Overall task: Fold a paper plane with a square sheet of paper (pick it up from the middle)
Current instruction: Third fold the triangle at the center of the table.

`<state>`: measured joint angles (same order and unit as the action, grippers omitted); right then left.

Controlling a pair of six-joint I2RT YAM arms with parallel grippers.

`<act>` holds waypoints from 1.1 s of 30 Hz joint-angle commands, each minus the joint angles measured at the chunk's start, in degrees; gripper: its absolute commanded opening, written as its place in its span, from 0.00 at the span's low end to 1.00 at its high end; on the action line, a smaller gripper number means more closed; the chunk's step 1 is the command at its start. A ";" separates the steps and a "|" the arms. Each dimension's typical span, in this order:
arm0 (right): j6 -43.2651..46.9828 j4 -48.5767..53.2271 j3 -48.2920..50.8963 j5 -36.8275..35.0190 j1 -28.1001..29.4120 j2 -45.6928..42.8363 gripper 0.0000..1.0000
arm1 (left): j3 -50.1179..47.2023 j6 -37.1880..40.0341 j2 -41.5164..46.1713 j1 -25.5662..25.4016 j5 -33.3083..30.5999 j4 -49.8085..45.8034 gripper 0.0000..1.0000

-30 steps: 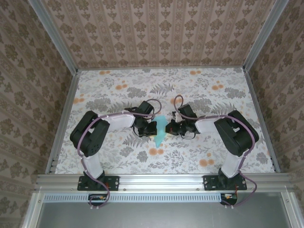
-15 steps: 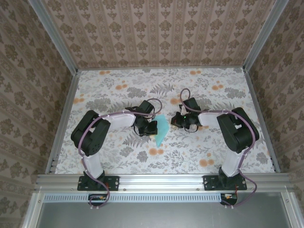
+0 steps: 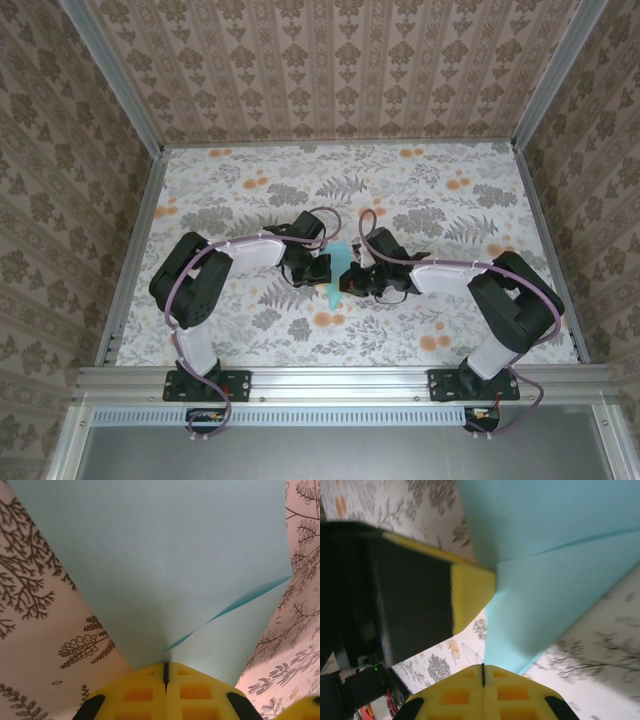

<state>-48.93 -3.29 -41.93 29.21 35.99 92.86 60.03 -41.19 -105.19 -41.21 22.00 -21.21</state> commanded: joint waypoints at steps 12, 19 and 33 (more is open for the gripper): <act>-2.97 -3.73 -1.79 2.78 3.30 5.13 0.03 | -3.60 -1.75 -4.32 0.26 -6.35 -1.90 0.00; -2.63 -3.37 -2.89 2.68 3.30 5.35 0.03 | -3.76 -1.87 -4.06 0.27 -6.00 -1.61 0.00; 0.12 5.27 -3.71 2.90 4.70 9.45 0.03 | -3.88 -2.23 -4.41 0.43 -6.10 -1.41 0.00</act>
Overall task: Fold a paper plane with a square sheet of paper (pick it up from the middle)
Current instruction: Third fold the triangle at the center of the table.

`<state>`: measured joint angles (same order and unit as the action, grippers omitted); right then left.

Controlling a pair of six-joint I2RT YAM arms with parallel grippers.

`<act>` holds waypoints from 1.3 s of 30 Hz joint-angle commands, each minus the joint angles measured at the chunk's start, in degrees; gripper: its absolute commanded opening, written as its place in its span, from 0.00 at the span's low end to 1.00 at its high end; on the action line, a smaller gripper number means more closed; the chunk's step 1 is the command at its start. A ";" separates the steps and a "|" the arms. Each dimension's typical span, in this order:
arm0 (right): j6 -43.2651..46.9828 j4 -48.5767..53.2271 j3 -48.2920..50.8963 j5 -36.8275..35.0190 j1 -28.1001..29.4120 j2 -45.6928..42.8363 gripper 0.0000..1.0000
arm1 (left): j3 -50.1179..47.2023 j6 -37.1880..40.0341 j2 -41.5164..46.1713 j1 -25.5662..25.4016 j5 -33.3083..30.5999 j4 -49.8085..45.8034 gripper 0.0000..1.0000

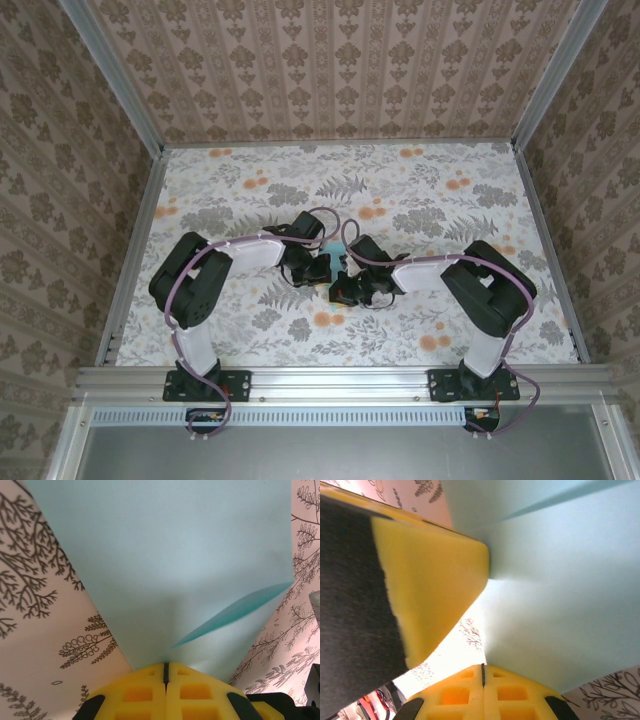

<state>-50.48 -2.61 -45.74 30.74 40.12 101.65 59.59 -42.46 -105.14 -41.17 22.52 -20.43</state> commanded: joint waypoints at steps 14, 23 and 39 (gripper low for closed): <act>8.61 13.12 2.51 4.13 0.59 -2.99 0.04 | -3.41 -0.84 -5.51 0.74 -6.85 -2.17 0.00; 7.65 5.02 1.18 -3.02 -4.28 -9.39 0.04 | -1.92 2.47 -4.90 1.12 -6.78 -1.96 0.00; 7.09 -1.25 -3.86 -2.88 -6.81 3.86 0.03 | 1.96 6.83 -1.60 2.85 -1.50 1.03 0.00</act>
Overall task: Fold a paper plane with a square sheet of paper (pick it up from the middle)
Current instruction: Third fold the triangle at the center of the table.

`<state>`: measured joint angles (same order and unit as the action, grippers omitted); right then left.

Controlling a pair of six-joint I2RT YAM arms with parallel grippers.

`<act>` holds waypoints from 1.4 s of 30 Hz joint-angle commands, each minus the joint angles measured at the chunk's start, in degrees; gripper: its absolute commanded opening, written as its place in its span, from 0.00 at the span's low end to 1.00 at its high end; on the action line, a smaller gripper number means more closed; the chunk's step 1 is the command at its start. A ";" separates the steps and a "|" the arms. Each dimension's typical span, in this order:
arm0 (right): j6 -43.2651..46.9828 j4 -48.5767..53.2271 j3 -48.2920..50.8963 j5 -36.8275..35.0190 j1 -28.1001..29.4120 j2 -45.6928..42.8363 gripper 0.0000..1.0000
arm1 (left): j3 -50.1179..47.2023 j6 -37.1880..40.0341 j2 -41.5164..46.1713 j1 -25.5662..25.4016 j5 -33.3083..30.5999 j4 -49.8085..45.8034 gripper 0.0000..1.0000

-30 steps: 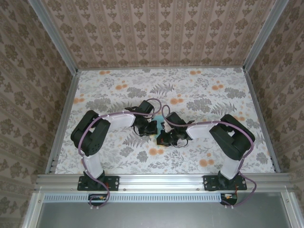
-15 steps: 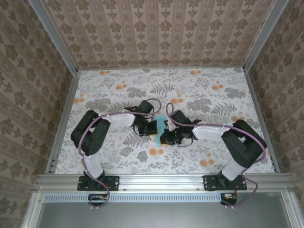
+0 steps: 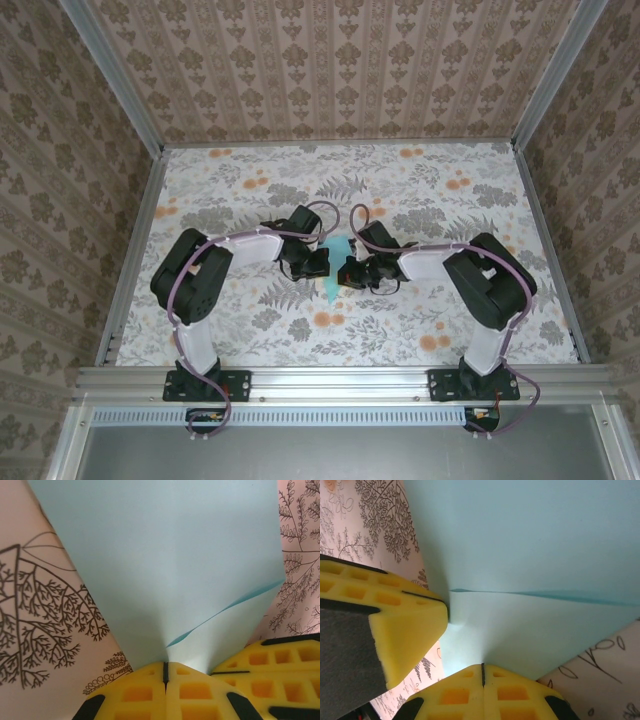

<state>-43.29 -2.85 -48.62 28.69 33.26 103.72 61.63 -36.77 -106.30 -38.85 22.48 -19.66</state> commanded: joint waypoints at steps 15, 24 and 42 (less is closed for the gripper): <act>-6.96 -1.69 -0.21 -2.80 1.15 1.36 0.02 | -15.51 -14.48 13.29 -2.12 4.30 17.22 0.00; -7.01 -4.38 0.45 -0.89 1.37 1.04 0.02 | -15.99 -14.90 9.27 -3.50 3.17 15.71 0.00; -3.54 -2.62 -0.57 -2.13 1.88 4.81 0.01 | -17.03 -15.03 7.55 -3.63 -0.15 9.50 0.00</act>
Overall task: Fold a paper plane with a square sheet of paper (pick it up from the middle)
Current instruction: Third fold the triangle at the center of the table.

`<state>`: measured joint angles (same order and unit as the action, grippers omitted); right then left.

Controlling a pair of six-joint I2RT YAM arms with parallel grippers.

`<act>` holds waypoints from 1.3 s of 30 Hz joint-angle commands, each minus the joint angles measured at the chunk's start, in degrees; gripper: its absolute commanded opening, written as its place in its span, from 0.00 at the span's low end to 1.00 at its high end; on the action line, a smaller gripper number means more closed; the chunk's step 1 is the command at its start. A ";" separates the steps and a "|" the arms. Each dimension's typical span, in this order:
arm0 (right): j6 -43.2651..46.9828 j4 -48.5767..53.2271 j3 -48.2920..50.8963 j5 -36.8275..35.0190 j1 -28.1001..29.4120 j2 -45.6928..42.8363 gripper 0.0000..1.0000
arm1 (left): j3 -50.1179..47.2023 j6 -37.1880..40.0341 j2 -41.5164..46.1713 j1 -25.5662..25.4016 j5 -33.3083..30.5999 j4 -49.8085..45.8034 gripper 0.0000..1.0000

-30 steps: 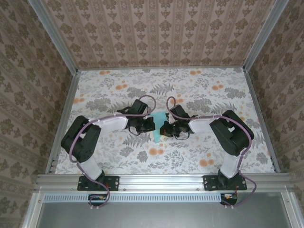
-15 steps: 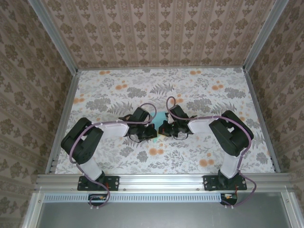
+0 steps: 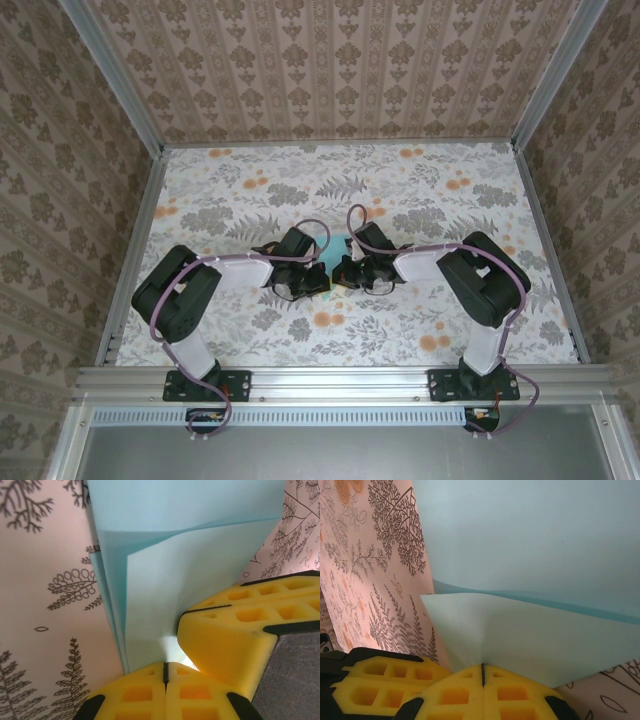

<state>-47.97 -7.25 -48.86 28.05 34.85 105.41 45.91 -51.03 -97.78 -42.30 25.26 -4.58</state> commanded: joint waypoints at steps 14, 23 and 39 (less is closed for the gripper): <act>7.55 9.69 -4.94 -8.38 -14.63 3.93 0.01 | -4.16 -1.34 -1.10 -0.14 -3.63 -8.97 0.00; 7.06 8.10 -2.08 -5.08 -14.98 -6.48 0.15 | -0.32 8.69 2.98 0.44 -4.77 -8.22 0.00; 0.75 7.11 2.18 0.95 -9.47 -8.01 0.43 | 5.47 10.98 2.49 0.82 -10.73 -4.12 0.00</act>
<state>-45.56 0.16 -46.54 27.00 24.58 96.49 50.17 -40.25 -93.41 -41.91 16.88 -7.51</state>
